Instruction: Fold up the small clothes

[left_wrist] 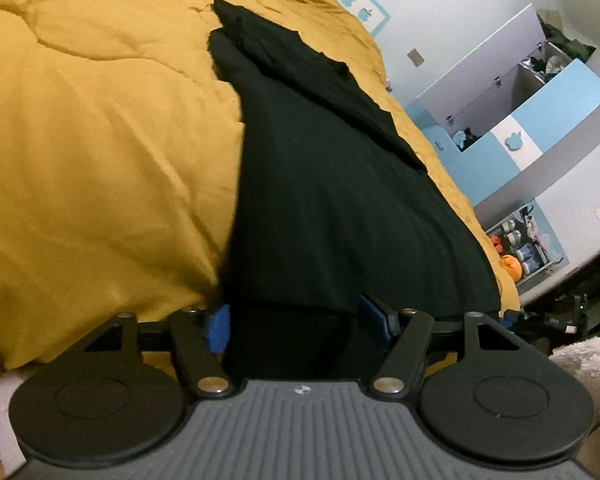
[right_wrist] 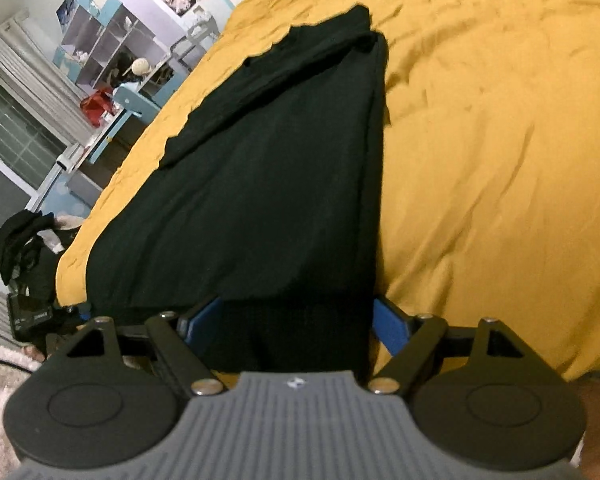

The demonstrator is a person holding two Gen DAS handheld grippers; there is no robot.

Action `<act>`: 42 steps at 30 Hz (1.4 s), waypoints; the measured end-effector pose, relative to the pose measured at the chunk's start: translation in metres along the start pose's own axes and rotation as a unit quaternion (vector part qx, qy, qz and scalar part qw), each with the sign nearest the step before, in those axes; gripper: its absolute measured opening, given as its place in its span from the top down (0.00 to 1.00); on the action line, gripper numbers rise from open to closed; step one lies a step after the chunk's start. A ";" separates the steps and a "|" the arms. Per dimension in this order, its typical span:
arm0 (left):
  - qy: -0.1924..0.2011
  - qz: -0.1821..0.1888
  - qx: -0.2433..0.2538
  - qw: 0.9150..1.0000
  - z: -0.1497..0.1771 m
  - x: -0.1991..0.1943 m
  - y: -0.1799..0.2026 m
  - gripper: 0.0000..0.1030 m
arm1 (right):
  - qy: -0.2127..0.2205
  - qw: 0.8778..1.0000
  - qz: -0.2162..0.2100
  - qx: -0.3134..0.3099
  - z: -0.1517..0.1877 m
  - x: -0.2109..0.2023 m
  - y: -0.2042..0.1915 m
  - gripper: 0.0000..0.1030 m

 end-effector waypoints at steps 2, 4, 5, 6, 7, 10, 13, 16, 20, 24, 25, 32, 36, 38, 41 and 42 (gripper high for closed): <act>-0.005 0.005 -0.010 1.000 0.000 -0.002 -0.004 0.32 | -0.003 1.000 -0.006 0.001 0.002 -0.002 0.002 0.27; -0.005 0.019 -0.030 0.999 0.001 -0.003 -0.007 0.32 | -0.001 1.000 -0.014 0.008 0.003 -0.001 0.003 0.26; -0.005 0.025 -0.035 0.999 0.002 -0.002 -0.007 0.33 | -0.001 1.000 -0.023 0.020 0.003 0.001 0.003 0.26; -0.004 0.028 -0.034 0.999 0.003 -0.001 -0.005 0.34 | -0.004 0.999 -0.037 0.033 0.004 0.003 0.003 0.27; -0.005 0.026 -0.026 0.999 0.005 0.000 -0.003 0.35 | -0.005 0.998 -0.044 0.040 0.005 0.003 0.003 0.27; -0.010 0.001 0.011 1.000 0.007 -0.001 0.005 0.51 | -0.003 0.999 -0.030 0.030 0.005 0.003 0.003 0.48; -0.011 -0.001 -0.012 1.000 0.009 -0.005 0.004 0.73 | -0.002 0.999 -0.026 0.046 0.005 -0.001 0.010 0.73; -0.008 0.014 -0.032 0.999 0.011 -0.009 0.009 0.75 | 0.005 0.998 -0.041 0.048 0.002 -0.008 0.005 0.83; 0.007 0.051 -0.058 0.997 0.009 -0.011 0.023 0.93 | 0.025 0.995 -0.073 0.070 -0.006 -0.015 0.000 0.88; 0.027 0.075 -0.078 0.994 0.000 -0.013 0.032 0.93 | 0.041 0.989 -0.100 0.102 -0.015 -0.018 0.000 0.89; 0.032 0.080 -0.082 0.993 -0.002 -0.014 0.034 0.93 | 0.044 0.988 -0.106 0.107 -0.018 -0.019 -0.001 0.89; 0.088 0.136 -0.143 0.976 -0.036 -0.014 0.043 0.93 | 0.115 0.965 -0.167 0.168 -0.049 -0.026 -0.013 0.91; 0.107 0.140 -0.140 0.974 -0.072 0.010 0.051 0.93 | 0.150 0.956 -0.186 0.170 -0.084 -0.009 -0.024 0.92; 0.124 0.144 -0.132 0.973 -0.097 0.024 0.054 0.93 | 0.165 0.952 -0.192 0.169 -0.105 0.003 -0.028 0.92; 0.152 0.143 -0.127 0.970 -0.137 0.047 0.052 0.93 | 0.192 0.946 -0.191 0.178 -0.143 0.024 -0.026 0.93; 0.162 0.141 -0.128 0.968 -0.150 0.053 0.049 0.93 | 0.203 0.943 -0.189 0.185 -0.157 0.033 -0.023 0.93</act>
Point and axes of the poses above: each gripper's, at about its wrist camera, not at the fingertips, and x roughly the way its jaws point, y to its right, z to its underside, the point moved 4 cm from there along x, roughly the way its jaws point, and after that the axes turned 9 degrees about y, right-handed, at the moved point
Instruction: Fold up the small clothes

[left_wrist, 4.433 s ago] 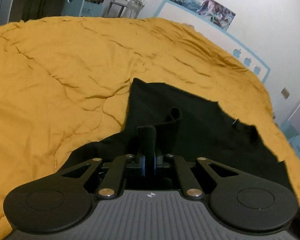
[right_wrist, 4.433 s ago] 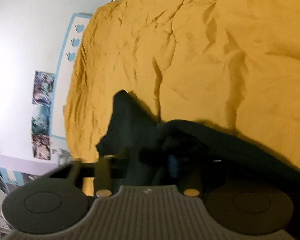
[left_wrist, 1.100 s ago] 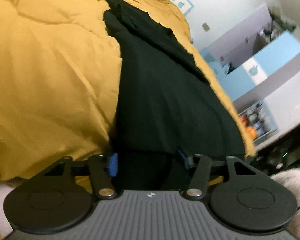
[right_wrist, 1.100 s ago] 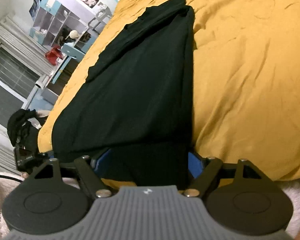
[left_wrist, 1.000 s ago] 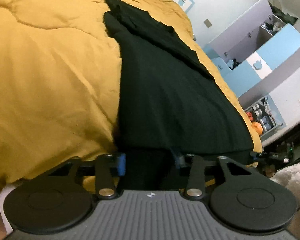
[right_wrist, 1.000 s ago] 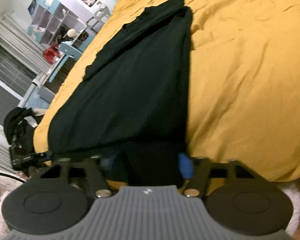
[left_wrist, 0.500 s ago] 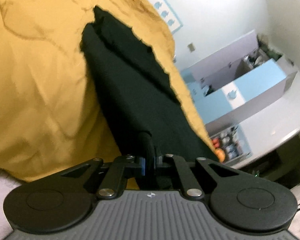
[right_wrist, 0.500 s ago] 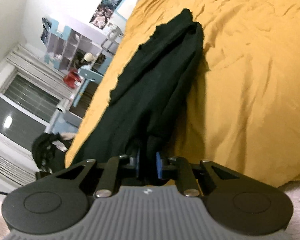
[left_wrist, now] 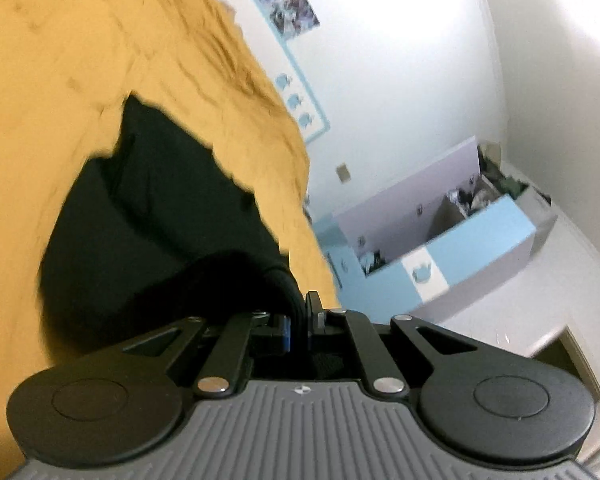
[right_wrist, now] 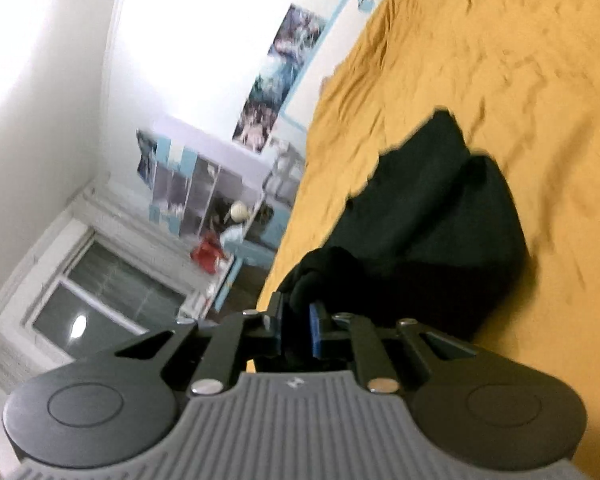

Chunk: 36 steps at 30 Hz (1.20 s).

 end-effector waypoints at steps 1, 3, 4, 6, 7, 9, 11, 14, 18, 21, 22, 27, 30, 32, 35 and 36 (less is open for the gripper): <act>0.011 -0.001 -0.002 1.000 -0.012 0.011 -0.003 0.94 | 0.015 1.000 0.003 0.005 -0.012 0.014 0.003 0.93; 0.027 -0.004 -0.009 1.000 -0.038 0.037 -0.012 0.94 | 0.043 0.999 0.011 0.014 -0.036 0.041 0.012 0.93; 0.034 -0.008 -0.009 0.999 -0.051 0.050 -0.016 0.94 | 0.057 0.998 0.016 0.021 -0.051 0.058 0.018 0.93; 0.038 -0.020 0.001 0.999 -0.076 0.082 -0.026 0.95 | 0.074 0.996 0.024 0.037 -0.074 0.091 0.029 0.96; 0.038 -0.025 0.003 0.999 -0.086 0.096 -0.031 0.95 | 0.084 0.995 0.030 0.047 -0.087 0.110 0.037 0.97; 0.034 -0.037 0.012 0.999 -0.106 0.129 -0.042 0.95 | 0.086 0.994 0.042 0.048 -0.106 0.147 0.049 0.97; 0.030 -0.047 0.020 0.998 -0.122 0.157 -0.054 0.95 | 0.086 0.994 0.057 0.037 -0.121 0.184 0.060 0.97; 0.024 -0.072 0.027 0.997 -0.144 0.195 -0.078 0.95 | 0.085 0.993 0.077 0.037 -0.139 0.236 0.081 0.97; 0.017 -0.108 0.014 0.994 -0.160 0.238 -0.119 0.95 | 0.089 0.987 0.124 0.044 -0.147 0.293 0.120 0.97; -0.016 -0.164 -0.004 0.986 -0.162 0.263 -0.154 0.92 | 0.089 0.979 0.171 0.064 -0.148 0.324 0.152 0.91; -0.029 -0.181 -0.035 0.982 -0.164 0.267 -0.168 0.92 | 0.107 0.972 0.194 0.078 -0.147 0.324 0.162 0.80; -0.035 -0.153 -0.061 0.986 -0.186 0.247 -0.158 0.82 | 0.135 0.973 0.176 0.066 -0.162 0.302 0.160 0.64; 0.016 -0.140 0.008 0.990 -0.203 0.217 -0.123 0.61 | 0.092 0.985 0.146 -0.006 -0.161 0.298 0.130 0.64; 0.008 -0.144 0.057 0.988 -0.197 0.209 -0.102 0.55 | 0.045 0.991 0.117 -0.054 -0.150 0.302 0.106 0.63; -0.085 -0.079 0.108 0.987 -0.159 0.220 -0.075 0.55 | -0.050 0.983 0.116 -0.136 -0.118 0.321 0.079 0.62; -0.118 -0.075 0.133 0.981 -0.140 0.226 -0.067 0.55 | -0.079 0.973 0.127 -0.174 -0.108 0.330 0.075 0.62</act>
Point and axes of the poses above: each gripper's, at about its wrist camera, not at the fingertips, and x roughly the way its jaws point, y to its right, z to its underside, the point moved 4 cm from there along x, roughly the way its jaws point, and after that the axes turned 9 degrees about y, right-handed, at the moved point
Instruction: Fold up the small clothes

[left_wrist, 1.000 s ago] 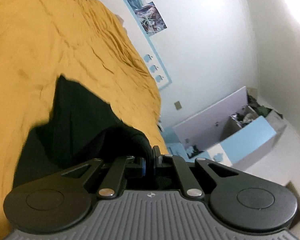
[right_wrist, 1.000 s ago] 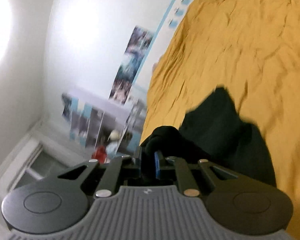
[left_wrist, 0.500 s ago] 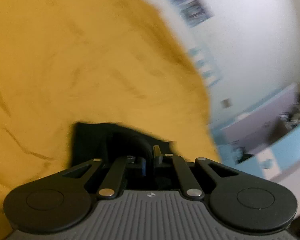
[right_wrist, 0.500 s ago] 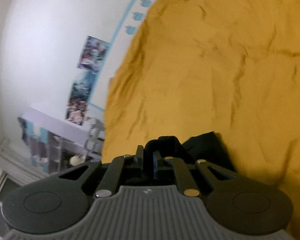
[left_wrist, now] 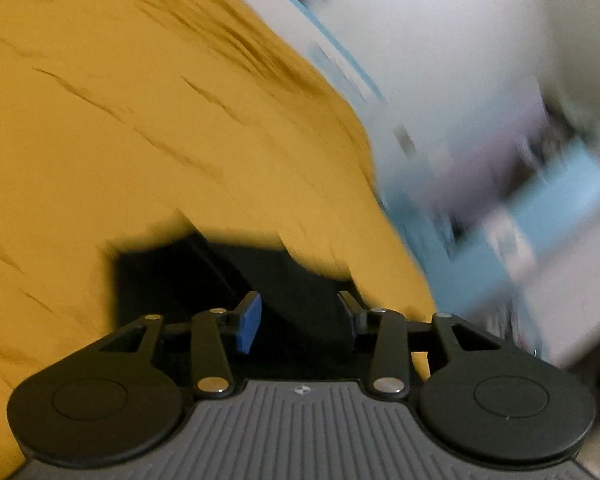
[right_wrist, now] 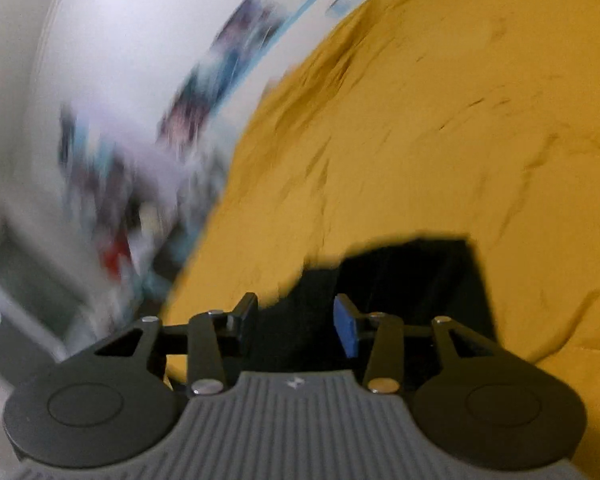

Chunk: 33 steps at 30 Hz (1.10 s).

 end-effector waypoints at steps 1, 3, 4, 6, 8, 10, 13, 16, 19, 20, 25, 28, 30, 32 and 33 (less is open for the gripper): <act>-0.027 -0.007 0.032 0.999 0.015 0.010 0.012 0.55 | -0.024 0.999 0.006 -0.037 0.007 0.008 -0.009 0.62; -0.065 -0.015 0.070 0.995 0.038 0.032 0.025 0.55 | -0.054 0.996 -0.005 -0.072 0.016 0.024 -0.021 0.62; -0.077 -0.011 0.071 0.994 0.047 0.043 0.026 0.55 | -0.063 0.995 -0.016 -0.078 0.020 0.033 -0.026 0.62; -0.089 -0.016 0.061 0.994 0.057 0.062 0.023 0.55 | -0.076 0.992 -0.013 -0.098 0.026 0.047 -0.033 0.63; -0.100 -0.040 0.060 0.992 0.062 0.082 0.014 0.55 | -0.098 0.988 0.007 -0.123 0.032 0.067 -0.033 0.63; -0.106 -0.052 0.054 0.991 0.057 0.101 0.010 0.55 | -0.110 0.984 0.028 -0.136 0.035 0.084 -0.027 0.63; -0.073 -0.071 0.041 0.994 0.036 0.107 -0.007 0.55 | -0.085 0.986 0.056 -0.132 0.024 0.104 -0.016 0.64; 0.001 -0.093 -0.003 0.996 0.006 0.101 -0.024 0.56 | -0.020 0.993 0.079 -0.089 -0.002 0.113 -0.004 0.65; 0.068 -0.140 -0.034 0.987 -0.012 0.082 -0.040 0.56 | 0.040 0.992 0.103 -0.066 -0.023 0.104 0.007 0.64; 0.072 -0.138 -0.040 0.987 -0.015 0.074 -0.042 0.56 | 0.044 0.992 0.108 -0.057 -0.027 0.100 0.011 0.64; 0.040 -0.125 0.012 0.991 0.004 0.012 -0.023 0.56 | 0.027 0.997 0.075 -0.021 -0.020 0.031 0.018 0.62; 0.019 -0.121 0.032 0.992 0.036 -0.041 -0.004 0.56 | 0.025 0.997 0.068 -0.016 0.001 -0.030 0.015 0.54; 0.006 -0.143 0.013 0.990 0.062 -0.073 0.004 0.48 | 0.023 0.997 0.074 0.003 0.017 -0.076 0.016 0.52; -0.020 -0.191 -0.007 0.981 0.086 -0.097 0.012 0.48 | 0.024 0.995 0.086 0.034 0.039 -0.111 0.011 0.49; -0.023 -0.199 -0.018 0.980 0.100 -0.109 0.017 0.48 | 0.027 0.993 0.094 0.058 0.048 -0.127 0.014 0.47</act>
Point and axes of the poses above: each gripper's, at about its wrist camera, not at the fingertips, and x roughly the way its jaws point, y to its right, z to its underside, the point moved 4 cm from there along x, roughly the way its jaws point, and after that the axes turned 9 degrees about y, right-handed, at the moved point
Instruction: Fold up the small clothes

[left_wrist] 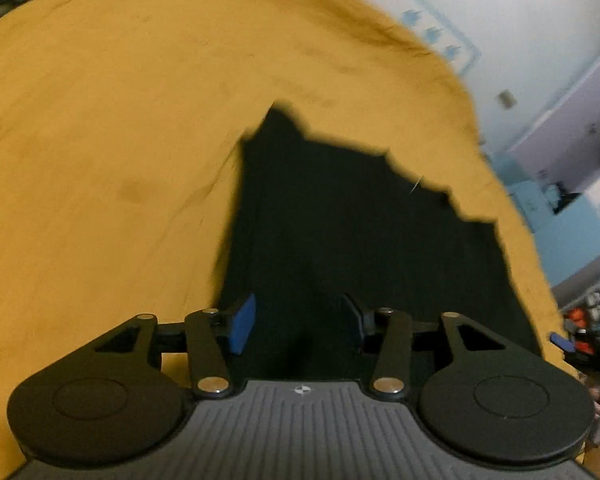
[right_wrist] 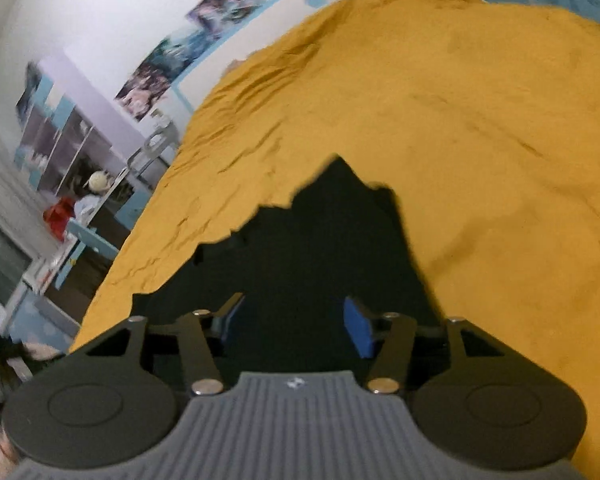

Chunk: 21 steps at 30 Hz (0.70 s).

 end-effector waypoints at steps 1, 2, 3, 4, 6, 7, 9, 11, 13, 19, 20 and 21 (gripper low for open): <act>0.002 0.002 -0.020 1.000 0.012 -0.010 -0.001 0.48 | 0.003 0.999 0.004 0.034 0.008 -0.015 0.008 0.47; 0.005 0.014 -0.047 0.999 0.026 -0.018 -0.003 0.48 | 0.007 0.998 0.002 0.064 0.017 -0.028 0.015 0.47; 0.007 0.023 -0.078 0.997 0.038 -0.024 -0.005 0.48 | 0.010 0.995 -0.001 0.097 0.025 -0.036 0.019 0.46; 0.011 0.029 -0.105 0.994 0.048 -0.026 -0.007 0.48 | 0.010 0.992 -0.007 0.128 0.034 -0.045 0.024 0.44; 0.016 0.040 -0.155 0.987 0.062 -0.015 -0.006 0.48 | 0.013 0.986 -0.008 0.167 0.052 -0.054 0.028 0.42; 0.016 0.043 -0.181 0.982 0.069 -0.011 -0.009 0.48 | 0.006 0.984 -0.005 0.177 0.061 -0.055 0.029 0.40; 0.009 0.039 -0.216 0.976 0.077 0.001 -0.015 0.48 | -0.008 0.980 0.011 0.201 0.073 -0.052 0.032 0.40; 0.018 0.030 -0.220 0.975 0.076 0.008 -0.015 0.48 | -0.017 0.976 0.022 0.214 0.082 -0.041 0.036 0.40; 0.028 0.022 -0.229 0.973 0.077 0.010 -0.019 0.46 | -0.004 0.974 0.025 0.223 0.084 -0.031 0.042 0.41; 0.055 0.010 -0.290 0.955 0.076 0.031 -0.027 0.44 | 0.039 0.957 0.025 0.286 0.075 0.011 0.058 0.40; 0.061 0.009 -0.296 0.953 0.075 0.034 -0.029 0.44 | 0.043 0.955 0.026 0.294 0.073 0.015 0.060 0.40; 0.067 0.009 -0.304 0.950 0.074 0.036 -0.029 0.44 | 0.047 0.954 0.023 0.296 0.071 0.019 0.059 0.40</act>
Point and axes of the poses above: each gripper's, at about its wrist camera, not at the fingertips, and x roughly the way its jaws point, y to its right, z to its underside, the point moved 4 cm from there along x, roughly the way its jaws point, and after that the axes turned 9 degrees about y, right-handed, at the moved point
